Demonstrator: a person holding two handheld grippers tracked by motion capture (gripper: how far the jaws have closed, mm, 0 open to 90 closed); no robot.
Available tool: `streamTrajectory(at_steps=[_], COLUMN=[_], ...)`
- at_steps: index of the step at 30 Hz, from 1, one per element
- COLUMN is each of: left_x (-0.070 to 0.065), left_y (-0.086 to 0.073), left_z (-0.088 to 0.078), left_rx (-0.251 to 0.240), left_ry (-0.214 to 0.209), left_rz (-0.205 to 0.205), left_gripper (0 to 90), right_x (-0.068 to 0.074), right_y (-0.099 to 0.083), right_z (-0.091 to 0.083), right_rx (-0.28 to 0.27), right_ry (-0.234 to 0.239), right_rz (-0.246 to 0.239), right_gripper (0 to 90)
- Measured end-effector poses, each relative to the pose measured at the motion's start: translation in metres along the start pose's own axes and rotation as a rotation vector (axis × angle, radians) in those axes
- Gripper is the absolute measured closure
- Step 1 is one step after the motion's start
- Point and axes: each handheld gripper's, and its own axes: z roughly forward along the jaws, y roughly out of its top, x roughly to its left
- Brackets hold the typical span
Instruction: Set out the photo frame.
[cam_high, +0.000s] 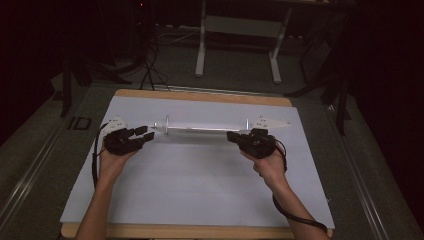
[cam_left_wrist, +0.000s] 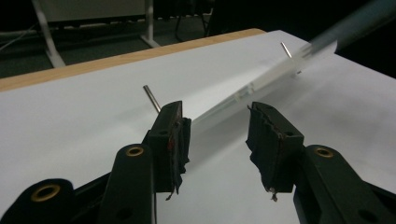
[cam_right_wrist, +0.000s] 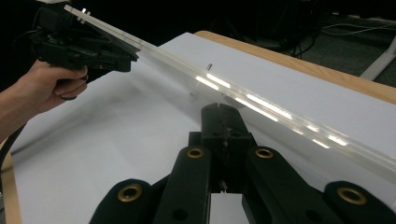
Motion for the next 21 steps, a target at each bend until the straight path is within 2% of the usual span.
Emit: streamTrajectory(at_steps=[2,3,6,10,13,18,21], left_x=[-0.002,-0.007,-0.012,-0.017,-0.021,-0.021,-0.021], left_y=[0.001,0.004,0.010,0.016,0.019,0.024,0.025], left_z=[0.001,0.003,0.008,0.016,0.022,0.030,0.033], left_rx=[-0.002,-0.001,-0.011,-0.022,-0.022,-0.055,-0.056], left_ry=[-0.006,-0.003,-0.005,-0.017,-0.004,0.018,0.012], left_rz=[0.013,0.036,0.042,0.058,0.072,0.077,0.081], left_gripper=[50.9,47.3,43.3,41.8,41.2,40.9,40.8], right_x=[0.000,-0.001,-0.002,-0.003,-0.005,-0.008,-0.009], right_y=[0.000,0.001,0.003,0.004,0.006,0.010,0.012], right_z=[0.000,0.001,0.001,0.002,0.002,0.004,0.005], right_rx=[-0.001,-0.003,-0.004,-0.005,-0.007,-0.008,-0.008], right_ry=[-0.001,-0.001,-0.001,-0.003,-0.003,-0.007,-0.009], right_rz=[0.001,0.002,0.002,0.006,0.011,0.014,0.014], right_gripper=[90.0,90.0,90.0,90.0,90.0,90.0,90.0])
